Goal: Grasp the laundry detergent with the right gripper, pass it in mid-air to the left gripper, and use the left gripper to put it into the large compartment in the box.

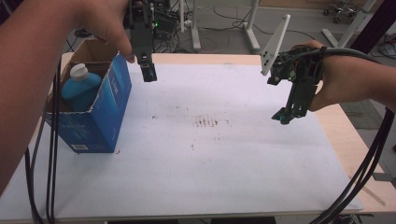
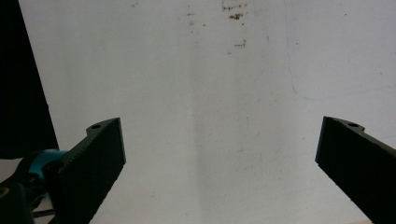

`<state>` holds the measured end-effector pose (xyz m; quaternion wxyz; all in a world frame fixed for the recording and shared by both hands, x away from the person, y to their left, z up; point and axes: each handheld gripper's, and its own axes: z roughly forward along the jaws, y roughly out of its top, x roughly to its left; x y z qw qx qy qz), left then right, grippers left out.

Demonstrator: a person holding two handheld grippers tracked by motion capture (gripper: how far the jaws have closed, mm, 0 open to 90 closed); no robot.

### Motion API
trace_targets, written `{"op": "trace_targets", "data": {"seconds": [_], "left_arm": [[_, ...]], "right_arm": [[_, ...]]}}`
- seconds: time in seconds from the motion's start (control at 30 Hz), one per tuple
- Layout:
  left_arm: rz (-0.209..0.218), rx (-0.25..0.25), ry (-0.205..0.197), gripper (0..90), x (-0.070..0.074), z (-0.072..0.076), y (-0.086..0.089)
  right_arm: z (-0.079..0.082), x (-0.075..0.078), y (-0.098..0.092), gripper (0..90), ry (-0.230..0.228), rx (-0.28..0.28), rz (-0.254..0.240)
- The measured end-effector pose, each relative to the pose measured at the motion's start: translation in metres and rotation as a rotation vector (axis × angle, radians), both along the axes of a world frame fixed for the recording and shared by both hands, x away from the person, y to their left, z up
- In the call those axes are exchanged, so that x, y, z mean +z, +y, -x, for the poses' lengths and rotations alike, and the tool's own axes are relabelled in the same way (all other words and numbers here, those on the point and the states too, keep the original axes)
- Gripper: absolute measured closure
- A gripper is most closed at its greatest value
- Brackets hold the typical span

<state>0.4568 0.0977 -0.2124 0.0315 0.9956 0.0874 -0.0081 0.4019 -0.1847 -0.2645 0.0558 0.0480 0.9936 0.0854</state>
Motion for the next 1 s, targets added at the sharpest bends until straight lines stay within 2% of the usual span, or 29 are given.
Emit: {"op": "trace_targets", "data": {"seconds": [0.2,0.33,1.0], "left_arm": [[0.001,-0.008,-0.006,1.6,0.0026,0.0008,-0.0013],[-0.006,-0.002,-0.008,1.6,0.0024,0.001,-0.0006],[-0.016,-0.004,0.005,1.6,-0.0012,-0.0003,-0.0038]], "right_arm": [[0.0037,-0.0009,0.0005,0.9,0.002,-0.015,0.0],[0.0035,-0.0008,0.0005,0.9,-0.003,-0.005,0.002],[0.0034,-0.0041,0.0006,0.9,0.009,-0.012,-0.006]]}}
